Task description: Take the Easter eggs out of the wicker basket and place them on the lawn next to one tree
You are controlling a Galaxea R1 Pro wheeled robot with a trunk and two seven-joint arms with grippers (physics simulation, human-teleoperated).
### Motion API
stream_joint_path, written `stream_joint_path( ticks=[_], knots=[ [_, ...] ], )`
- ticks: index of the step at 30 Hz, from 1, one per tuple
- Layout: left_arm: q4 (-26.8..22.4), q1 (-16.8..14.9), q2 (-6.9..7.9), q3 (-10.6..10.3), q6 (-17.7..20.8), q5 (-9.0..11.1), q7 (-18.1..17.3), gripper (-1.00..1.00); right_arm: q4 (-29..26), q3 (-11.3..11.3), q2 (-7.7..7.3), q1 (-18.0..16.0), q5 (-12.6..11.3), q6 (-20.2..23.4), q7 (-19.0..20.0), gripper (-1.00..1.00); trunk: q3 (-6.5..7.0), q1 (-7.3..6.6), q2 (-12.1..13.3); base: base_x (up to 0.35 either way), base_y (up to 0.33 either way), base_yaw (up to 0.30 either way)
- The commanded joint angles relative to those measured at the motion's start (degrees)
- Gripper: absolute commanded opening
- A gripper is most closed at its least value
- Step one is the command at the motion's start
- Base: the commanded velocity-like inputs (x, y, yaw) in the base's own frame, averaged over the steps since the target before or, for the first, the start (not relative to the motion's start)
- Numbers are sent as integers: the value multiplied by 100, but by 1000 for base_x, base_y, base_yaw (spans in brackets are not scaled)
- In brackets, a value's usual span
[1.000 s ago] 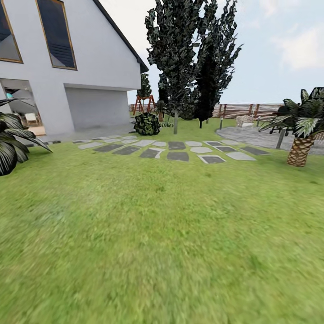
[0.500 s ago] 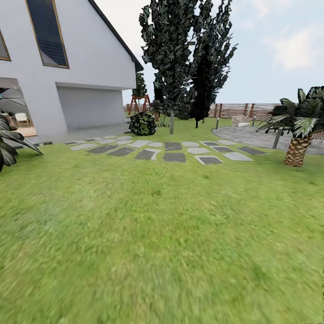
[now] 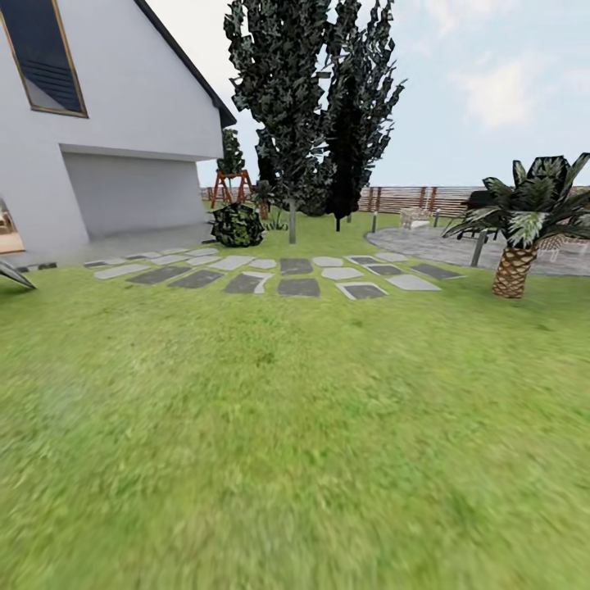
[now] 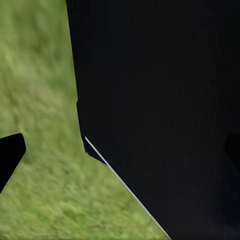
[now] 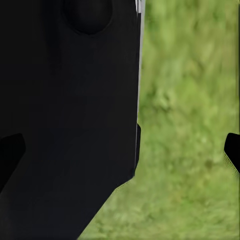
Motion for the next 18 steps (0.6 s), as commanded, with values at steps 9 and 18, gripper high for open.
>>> stream_joint_path(
  ticks=[9, 18],
  knots=[
    [-13, 4, 1, 5, 3, -23, -2, 100, -1, 0, 0, -1, 11, 3, -7, 100, -3, 4, -1, 327, 0, -2],
    [-13, 4, 1, 5, 3, -23, -2, 100, -1, 7, 8, -1, 14, 3, -7, 100, -3, 4, -1, 327, 0, 0]
  ],
)
